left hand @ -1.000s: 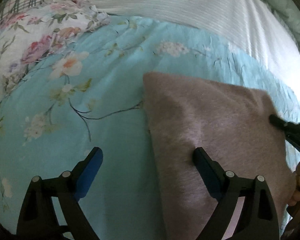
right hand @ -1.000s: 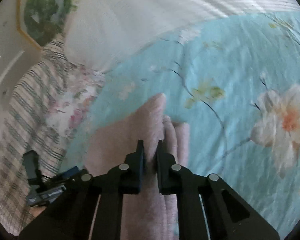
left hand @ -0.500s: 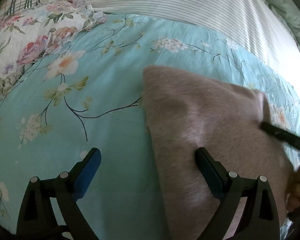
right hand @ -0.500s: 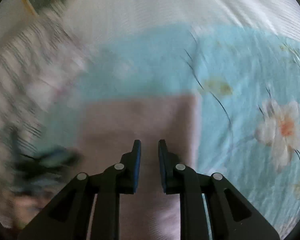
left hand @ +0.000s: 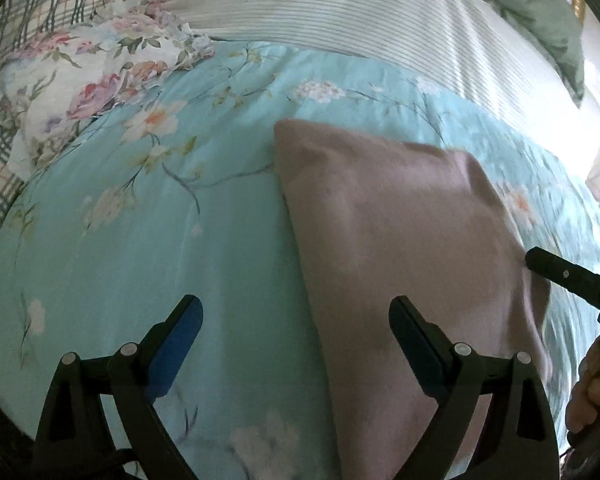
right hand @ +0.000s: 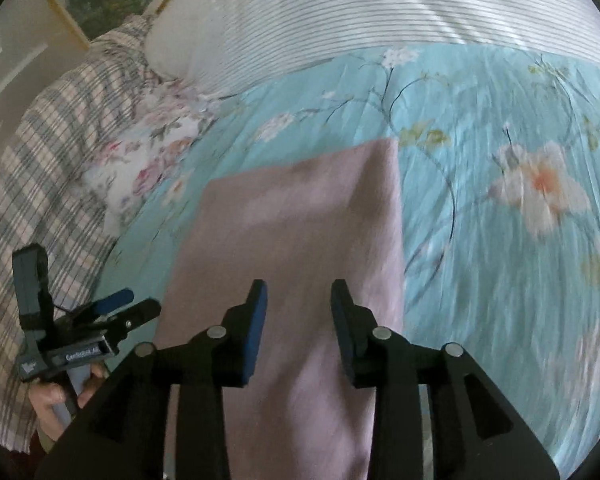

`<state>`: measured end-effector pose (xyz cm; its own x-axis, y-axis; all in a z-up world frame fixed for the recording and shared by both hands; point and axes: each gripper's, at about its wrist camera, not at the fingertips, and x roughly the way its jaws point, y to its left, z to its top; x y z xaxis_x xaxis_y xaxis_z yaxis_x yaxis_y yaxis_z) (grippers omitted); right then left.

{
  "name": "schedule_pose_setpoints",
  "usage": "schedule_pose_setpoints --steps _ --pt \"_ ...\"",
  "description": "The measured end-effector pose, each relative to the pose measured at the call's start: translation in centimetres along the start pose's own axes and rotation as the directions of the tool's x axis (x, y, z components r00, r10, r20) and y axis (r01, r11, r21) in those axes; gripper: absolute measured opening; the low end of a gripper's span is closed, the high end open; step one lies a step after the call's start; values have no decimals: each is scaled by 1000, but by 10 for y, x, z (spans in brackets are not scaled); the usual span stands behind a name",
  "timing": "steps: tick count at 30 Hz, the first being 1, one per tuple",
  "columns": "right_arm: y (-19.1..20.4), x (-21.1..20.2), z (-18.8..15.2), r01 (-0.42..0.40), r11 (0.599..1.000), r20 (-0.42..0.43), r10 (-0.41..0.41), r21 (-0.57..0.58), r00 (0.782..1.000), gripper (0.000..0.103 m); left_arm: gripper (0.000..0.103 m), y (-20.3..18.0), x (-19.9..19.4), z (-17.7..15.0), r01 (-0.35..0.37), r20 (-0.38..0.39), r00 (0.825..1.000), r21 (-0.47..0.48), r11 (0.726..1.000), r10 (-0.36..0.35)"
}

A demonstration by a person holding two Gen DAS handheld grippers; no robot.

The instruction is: Fold small clothes

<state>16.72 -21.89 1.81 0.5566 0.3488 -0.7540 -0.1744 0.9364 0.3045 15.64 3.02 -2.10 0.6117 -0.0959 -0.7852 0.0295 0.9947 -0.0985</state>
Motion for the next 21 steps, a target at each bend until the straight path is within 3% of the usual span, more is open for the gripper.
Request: schedule_pose_setpoints --steps 14,16,18,21 --pt "7 -50 -91 58 998 -44 -59 -12 997 37 95 -16 -39 -97 -28 -58 998 98 995 33" --pt "8 -55 -99 73 997 -51 -74 -22 996 49 95 -18 -42 -109 -43 -69 996 111 993 51" --pt "10 -62 -109 93 995 -52 -94 -35 994 75 95 -18 -47 -118 -60 -65 995 130 990 69" --pt "14 -68 -121 120 991 -58 -124 -64 991 82 95 -20 -56 -130 -81 -45 995 164 983 89"
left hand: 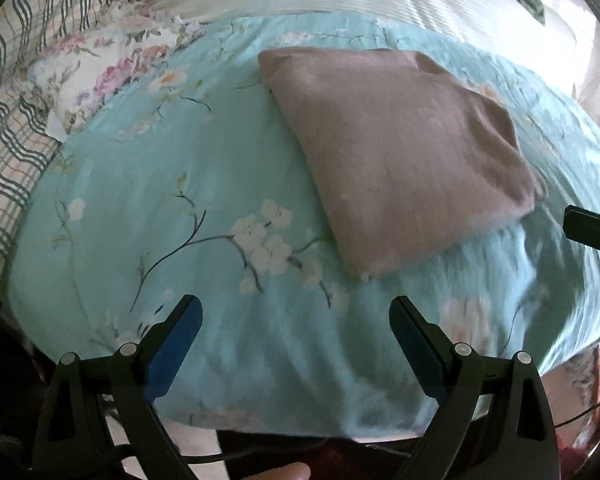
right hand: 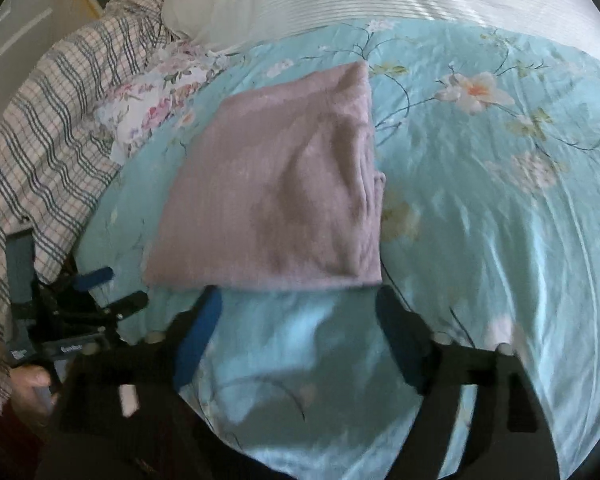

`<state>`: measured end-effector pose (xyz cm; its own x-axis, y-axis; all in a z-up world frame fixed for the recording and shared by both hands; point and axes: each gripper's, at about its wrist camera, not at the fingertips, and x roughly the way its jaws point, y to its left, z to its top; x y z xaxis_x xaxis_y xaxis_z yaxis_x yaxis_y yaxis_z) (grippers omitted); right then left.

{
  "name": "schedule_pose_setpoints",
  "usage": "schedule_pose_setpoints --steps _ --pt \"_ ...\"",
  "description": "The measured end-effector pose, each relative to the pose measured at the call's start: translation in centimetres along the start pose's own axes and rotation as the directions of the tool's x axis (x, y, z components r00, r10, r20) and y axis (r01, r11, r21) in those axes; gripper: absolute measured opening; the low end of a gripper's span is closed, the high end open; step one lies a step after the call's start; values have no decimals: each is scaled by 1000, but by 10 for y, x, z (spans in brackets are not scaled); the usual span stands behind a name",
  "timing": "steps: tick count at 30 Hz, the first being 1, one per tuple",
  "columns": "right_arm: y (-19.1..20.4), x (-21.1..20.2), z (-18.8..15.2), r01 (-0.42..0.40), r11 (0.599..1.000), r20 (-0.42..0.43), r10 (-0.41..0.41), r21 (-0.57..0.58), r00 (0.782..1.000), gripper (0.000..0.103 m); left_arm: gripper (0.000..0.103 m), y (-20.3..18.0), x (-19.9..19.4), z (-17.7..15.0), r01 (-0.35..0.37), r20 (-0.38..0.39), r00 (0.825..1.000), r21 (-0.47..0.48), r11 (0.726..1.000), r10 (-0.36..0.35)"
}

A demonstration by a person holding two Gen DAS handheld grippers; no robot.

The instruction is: Fold small clothes

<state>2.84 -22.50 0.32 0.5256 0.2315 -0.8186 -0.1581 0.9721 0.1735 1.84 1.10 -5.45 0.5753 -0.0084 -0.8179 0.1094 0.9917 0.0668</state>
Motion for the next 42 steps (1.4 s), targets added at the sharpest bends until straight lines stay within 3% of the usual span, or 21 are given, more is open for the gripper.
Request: schedule_pose_setpoints --steps 8,17,21,32,42 --pt "6 -15 -23 35 998 -20 -36 -47 999 83 95 6 -21 -12 25 7 1000 11 1000 -25" --pt "25 -46 -20 67 990 15 -65 -125 998 100 95 9 -57 -1 58 49 997 33 998 -59" --pt "30 -49 -17 72 987 25 -70 -143 997 102 96 6 -67 1 28 90 995 53 998 -32" --pt "35 -29 -16 58 985 -7 -60 -160 998 102 96 2 -54 3 -57 70 996 85 995 51" --pt "36 -18 -5 60 982 -25 -66 -181 998 102 96 3 -47 16 -84 72 994 93 992 77"
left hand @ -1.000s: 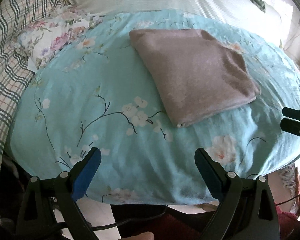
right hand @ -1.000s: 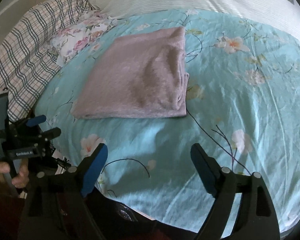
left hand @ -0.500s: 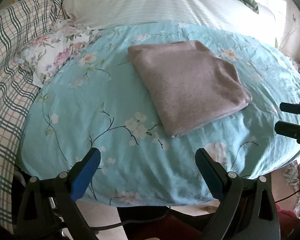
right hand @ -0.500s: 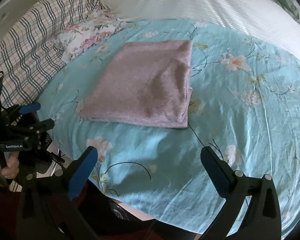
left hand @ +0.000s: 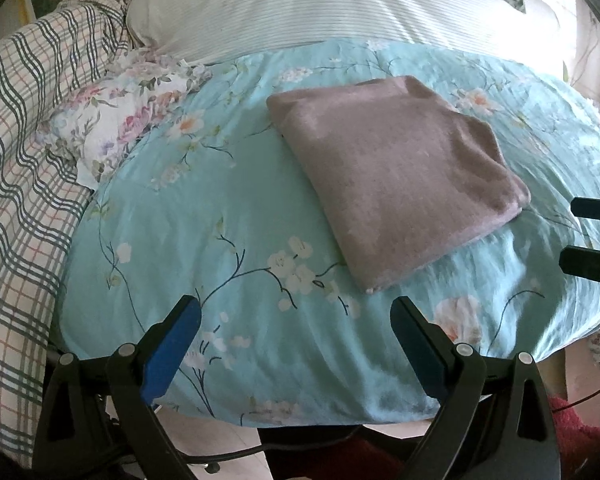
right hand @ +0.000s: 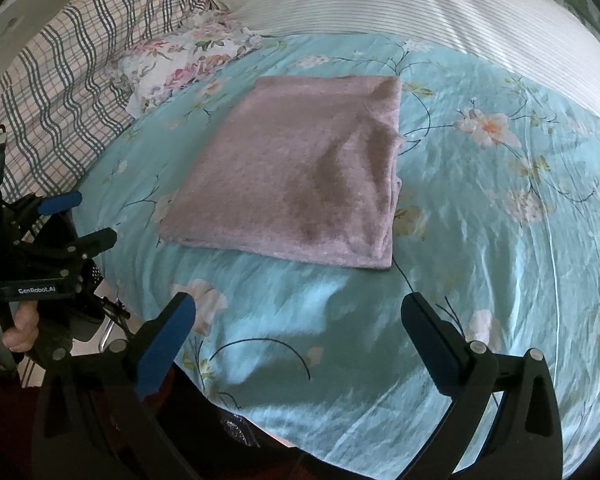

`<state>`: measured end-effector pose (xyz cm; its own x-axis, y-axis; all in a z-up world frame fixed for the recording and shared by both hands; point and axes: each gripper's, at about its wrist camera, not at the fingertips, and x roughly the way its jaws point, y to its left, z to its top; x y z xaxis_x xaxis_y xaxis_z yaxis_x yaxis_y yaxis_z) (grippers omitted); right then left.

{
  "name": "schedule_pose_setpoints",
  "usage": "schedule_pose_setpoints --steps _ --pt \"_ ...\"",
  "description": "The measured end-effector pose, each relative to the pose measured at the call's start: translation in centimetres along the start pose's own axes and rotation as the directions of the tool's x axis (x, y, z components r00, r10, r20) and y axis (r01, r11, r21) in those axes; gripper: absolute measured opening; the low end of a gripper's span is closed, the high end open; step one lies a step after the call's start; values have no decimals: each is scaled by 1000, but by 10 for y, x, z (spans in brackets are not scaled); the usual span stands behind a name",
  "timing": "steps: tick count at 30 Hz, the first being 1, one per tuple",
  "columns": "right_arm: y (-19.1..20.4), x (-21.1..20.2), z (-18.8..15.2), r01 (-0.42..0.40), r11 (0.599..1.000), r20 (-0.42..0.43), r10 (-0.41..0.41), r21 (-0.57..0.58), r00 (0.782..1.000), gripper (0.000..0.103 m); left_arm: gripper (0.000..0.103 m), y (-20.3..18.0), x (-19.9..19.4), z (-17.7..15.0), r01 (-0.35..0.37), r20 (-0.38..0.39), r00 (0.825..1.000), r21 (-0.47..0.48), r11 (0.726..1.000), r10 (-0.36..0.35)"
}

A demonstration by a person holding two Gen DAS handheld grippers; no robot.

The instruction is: Fold small clothes

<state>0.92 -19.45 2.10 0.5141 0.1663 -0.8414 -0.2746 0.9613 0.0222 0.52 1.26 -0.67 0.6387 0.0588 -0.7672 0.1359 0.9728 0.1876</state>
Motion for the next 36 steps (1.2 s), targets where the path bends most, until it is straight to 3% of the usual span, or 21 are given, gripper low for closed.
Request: schedule_pose_setpoints --steps 36 --pt "1 -8 4 -14 1000 20 14 -3 1000 102 96 -7 -13 5 29 34 999 -33 999 -27"
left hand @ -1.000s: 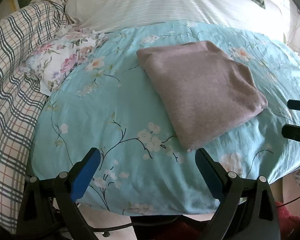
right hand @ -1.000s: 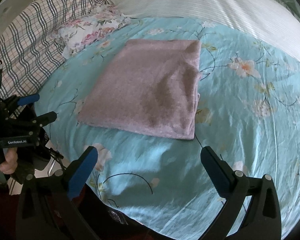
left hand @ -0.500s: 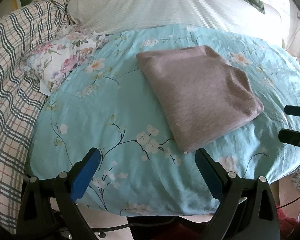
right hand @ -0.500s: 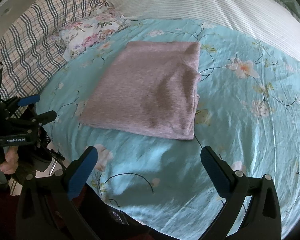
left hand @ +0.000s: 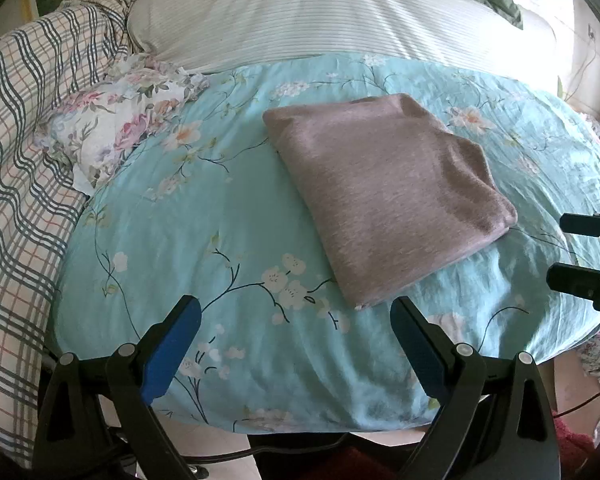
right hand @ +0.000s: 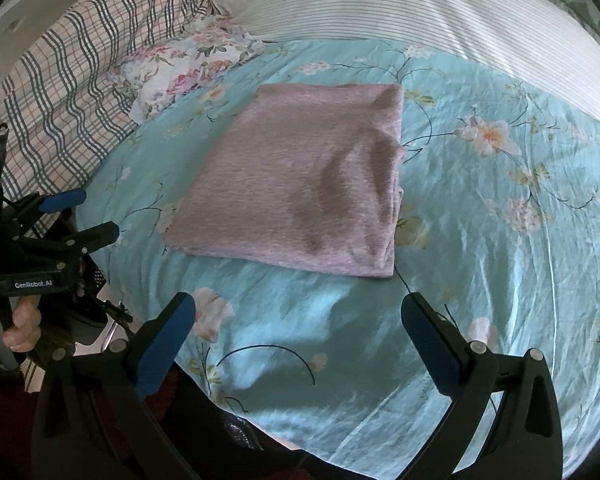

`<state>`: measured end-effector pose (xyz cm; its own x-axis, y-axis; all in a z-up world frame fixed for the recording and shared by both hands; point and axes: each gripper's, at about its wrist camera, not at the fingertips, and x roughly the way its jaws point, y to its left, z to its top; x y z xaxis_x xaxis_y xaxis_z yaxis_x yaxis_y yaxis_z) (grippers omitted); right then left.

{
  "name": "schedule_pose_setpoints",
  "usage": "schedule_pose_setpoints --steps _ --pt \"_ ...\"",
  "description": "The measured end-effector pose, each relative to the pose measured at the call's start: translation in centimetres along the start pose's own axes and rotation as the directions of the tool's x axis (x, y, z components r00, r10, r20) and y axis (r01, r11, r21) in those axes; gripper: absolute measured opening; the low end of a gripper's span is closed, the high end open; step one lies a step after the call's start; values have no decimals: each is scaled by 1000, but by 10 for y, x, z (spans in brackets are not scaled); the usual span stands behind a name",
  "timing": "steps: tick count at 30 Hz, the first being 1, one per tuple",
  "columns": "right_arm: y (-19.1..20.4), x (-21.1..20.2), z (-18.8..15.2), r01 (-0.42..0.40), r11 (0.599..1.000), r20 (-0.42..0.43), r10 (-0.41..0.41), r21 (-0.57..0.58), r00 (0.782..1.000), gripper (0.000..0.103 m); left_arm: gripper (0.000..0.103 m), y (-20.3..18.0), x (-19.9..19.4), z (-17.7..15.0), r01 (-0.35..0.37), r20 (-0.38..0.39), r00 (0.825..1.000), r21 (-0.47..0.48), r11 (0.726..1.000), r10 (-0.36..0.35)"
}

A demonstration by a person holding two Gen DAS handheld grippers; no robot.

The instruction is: Fold small clothes

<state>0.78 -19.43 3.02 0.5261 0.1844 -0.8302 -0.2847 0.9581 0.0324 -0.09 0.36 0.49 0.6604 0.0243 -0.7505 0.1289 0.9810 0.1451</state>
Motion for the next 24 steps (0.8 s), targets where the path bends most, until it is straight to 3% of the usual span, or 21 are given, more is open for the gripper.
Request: schedule_pose_setpoints --steps 24 --pt "2 -1 2 -5 1000 1 5 1 1000 102 96 -2 -2 3 2 2 1000 -2 1000 -2"
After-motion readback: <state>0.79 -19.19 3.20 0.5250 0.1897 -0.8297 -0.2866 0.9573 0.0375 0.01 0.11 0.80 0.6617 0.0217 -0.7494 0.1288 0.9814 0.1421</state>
